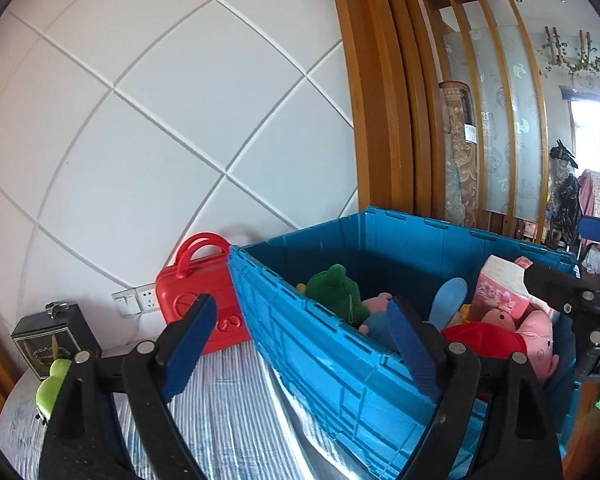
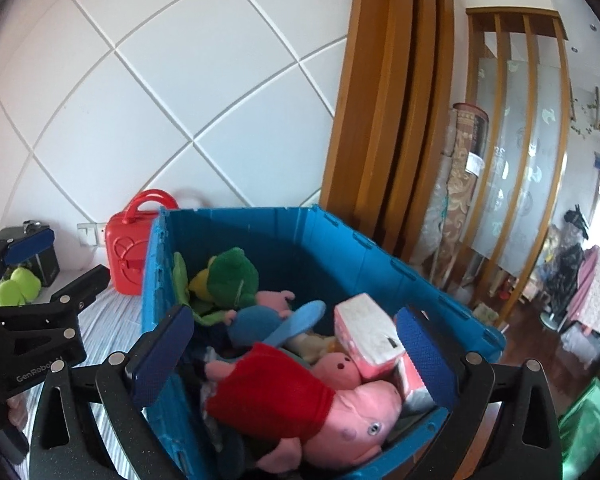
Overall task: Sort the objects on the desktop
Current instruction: 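Withdraw both tools from the crate toward the large green frog plush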
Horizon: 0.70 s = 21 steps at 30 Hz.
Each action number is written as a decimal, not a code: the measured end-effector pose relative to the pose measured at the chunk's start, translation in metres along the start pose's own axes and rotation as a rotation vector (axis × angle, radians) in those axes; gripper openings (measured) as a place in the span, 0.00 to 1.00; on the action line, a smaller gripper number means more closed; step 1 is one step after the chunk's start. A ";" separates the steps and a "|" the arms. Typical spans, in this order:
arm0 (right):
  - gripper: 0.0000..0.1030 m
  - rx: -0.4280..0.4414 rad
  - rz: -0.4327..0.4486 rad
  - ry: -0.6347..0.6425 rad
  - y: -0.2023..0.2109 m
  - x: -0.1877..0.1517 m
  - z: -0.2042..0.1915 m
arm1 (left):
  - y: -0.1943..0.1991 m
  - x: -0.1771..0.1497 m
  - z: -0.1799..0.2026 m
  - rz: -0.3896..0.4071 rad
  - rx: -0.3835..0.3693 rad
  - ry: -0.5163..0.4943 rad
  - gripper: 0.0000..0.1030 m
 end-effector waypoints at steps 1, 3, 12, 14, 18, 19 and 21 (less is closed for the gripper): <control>1.00 0.017 0.011 0.011 0.003 0.003 -0.010 | 0.005 -0.002 -0.009 0.003 0.011 0.007 0.87; 1.00 0.057 0.031 0.035 0.009 0.009 -0.033 | 0.013 -0.005 -0.028 0.002 0.046 0.018 0.87; 1.00 0.317 0.086 0.128 0.017 0.032 -0.167 | 0.051 -0.043 -0.144 -0.024 0.255 0.125 0.87; 1.00 0.381 0.085 0.138 0.012 0.033 -0.203 | 0.058 -0.058 -0.172 -0.036 0.295 0.156 0.87; 1.00 0.524 0.015 0.179 -0.006 0.028 -0.283 | 0.069 -0.096 -0.232 -0.087 0.415 0.209 0.87; 1.00 0.549 0.000 0.207 -0.011 0.026 -0.305 | 0.070 -0.107 -0.248 -0.108 0.440 0.230 0.87; 1.00 0.593 -0.025 0.268 -0.021 0.019 -0.351 | 0.073 -0.133 -0.285 -0.147 0.490 0.284 0.87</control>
Point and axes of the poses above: each gripper's, at about its wrist camera, not at the fingertips, and y roughly against the way its jaws point, z to its right, x to its top, the point moved 4 cm from there along -y, roughly the way its jaws point, and after that the axes turned 12 degrees about -x, right-handed, at the moved point
